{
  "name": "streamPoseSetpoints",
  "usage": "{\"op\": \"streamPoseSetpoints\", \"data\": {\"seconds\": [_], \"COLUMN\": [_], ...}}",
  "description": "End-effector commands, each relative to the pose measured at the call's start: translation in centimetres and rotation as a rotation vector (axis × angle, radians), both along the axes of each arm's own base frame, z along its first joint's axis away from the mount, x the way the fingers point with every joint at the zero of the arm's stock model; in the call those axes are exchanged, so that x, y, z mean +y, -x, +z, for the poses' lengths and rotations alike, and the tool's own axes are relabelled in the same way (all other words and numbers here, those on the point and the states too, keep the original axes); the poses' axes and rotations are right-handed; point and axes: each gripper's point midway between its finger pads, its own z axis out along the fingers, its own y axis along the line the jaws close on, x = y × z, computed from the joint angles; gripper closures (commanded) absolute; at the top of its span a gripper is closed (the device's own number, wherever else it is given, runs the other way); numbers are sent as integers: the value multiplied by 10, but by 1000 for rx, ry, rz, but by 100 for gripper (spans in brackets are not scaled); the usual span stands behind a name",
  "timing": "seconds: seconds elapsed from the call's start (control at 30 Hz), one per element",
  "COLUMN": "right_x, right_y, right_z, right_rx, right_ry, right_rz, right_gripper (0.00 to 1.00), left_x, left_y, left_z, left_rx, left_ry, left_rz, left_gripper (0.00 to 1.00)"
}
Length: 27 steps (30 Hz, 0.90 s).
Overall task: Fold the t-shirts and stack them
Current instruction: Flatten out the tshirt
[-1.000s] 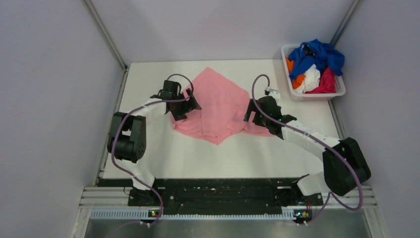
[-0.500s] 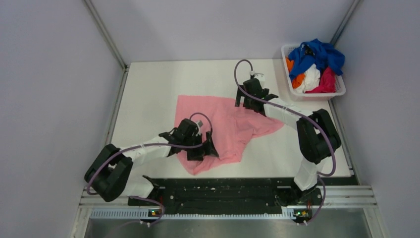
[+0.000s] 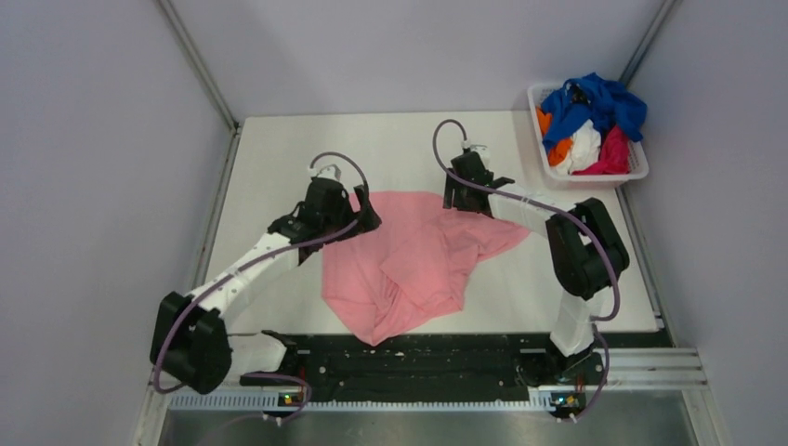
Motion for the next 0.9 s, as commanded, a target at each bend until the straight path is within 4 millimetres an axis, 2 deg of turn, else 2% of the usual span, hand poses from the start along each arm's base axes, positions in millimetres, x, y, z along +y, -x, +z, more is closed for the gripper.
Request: {"op": "streamPoseSetpoints", "data": {"seconds": [0.0,0.1,0.17,0.2,0.3,0.37,0.4,0.43,0.5,0.53,0.63,0.77,0.87], "right_x": [4,6,8,10,8,2,-2,-4,-2,5,36,52,58], "right_y": [-18,-22,-22,-21,-16,-11,-9,-5,-1,2,13,38,67], "right_z": [-7,-20,-26,-27,-20,-8,1,5,23,28,53,102,136], "right_rx": [-15,6,23,25,19,-8,-28,-42,-91,-107,-186,-351,-429], "right_ry": [33,44,36,32,23,24,22,18,-25,-58,-195,-236,-321], "right_rz": [-44,-54,-52,-48,-46,-58,-64,-62,-23,14,183,317,417], "right_gripper": [34,36,41,47,76,87,97,100,100,100,100,100,100], "left_x": [22,9,14,19,30,35,38,40,45,53,62,70,77], "left_y": [-72,-96,-109,-114,-122,-121,-119,-117,-110,-109,-98,-88,-84], "left_z": [-13,-25,-43,-52,-78,-92,-98,-102,-107,-109,-105,-99,-100], "left_rx": [-40,16,82,105,165,204,218,232,258,256,256,225,240], "left_ry": [-15,21,-13,-41,-63,-54,-56,-63,-82,-117,-142,-156,-182], "left_rz": [125,81,110,134,176,196,203,212,220,248,272,283,304], "left_gripper": [1,1,1,1,1,1,1,1,1,1,1,1,1]}}
